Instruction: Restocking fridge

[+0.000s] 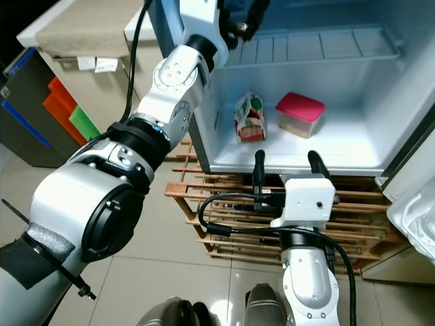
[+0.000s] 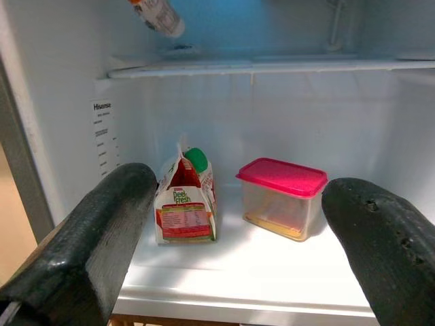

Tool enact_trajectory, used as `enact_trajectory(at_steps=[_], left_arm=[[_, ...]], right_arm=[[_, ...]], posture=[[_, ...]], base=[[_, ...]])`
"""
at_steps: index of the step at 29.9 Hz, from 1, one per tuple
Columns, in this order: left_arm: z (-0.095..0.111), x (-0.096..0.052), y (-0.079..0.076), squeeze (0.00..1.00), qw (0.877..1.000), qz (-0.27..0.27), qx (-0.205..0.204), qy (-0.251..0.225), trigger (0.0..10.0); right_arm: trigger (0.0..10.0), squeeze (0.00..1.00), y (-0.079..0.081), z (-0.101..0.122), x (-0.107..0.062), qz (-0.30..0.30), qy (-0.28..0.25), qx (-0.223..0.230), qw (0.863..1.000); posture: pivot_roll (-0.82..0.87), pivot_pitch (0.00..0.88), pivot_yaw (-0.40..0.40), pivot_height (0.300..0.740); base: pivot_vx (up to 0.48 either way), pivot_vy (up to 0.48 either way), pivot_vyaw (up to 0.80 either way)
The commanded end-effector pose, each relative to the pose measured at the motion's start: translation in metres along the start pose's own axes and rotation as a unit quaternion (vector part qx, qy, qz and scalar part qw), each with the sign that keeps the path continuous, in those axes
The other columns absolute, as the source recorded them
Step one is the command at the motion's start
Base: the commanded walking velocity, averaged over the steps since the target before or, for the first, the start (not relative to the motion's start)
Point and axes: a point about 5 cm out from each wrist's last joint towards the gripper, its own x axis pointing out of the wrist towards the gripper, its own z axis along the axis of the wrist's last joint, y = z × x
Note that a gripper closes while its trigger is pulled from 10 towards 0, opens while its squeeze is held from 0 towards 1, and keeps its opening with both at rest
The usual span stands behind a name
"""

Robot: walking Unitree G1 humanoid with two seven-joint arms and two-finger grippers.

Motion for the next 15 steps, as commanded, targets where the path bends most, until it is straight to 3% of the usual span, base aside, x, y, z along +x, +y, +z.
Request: enact_trajectory(at_steps=[1,15], left_arm=[[-0.0038,-0.0005,0.007,0.0,1.0,0.012,0.005,0.021,10.0],[-0.0038,-0.0005,0.007,0.0,1.0,0.012,0.005,0.021,10.0]], right_arm=[[10.0,0.0,0.002,0.0034,-0.0003,0.003,-0.002,0.012,1.0],[10.0,0.0,0.002,0.0034,-0.0003,0.003,-0.002,0.012,1.0]], posture=[[-0.37,0.198,0.212,0.711],[-0.37,0.198,0.212,0.711]], base=[[0.0,0.0,0.0],[0.0,0.0,0.0]])
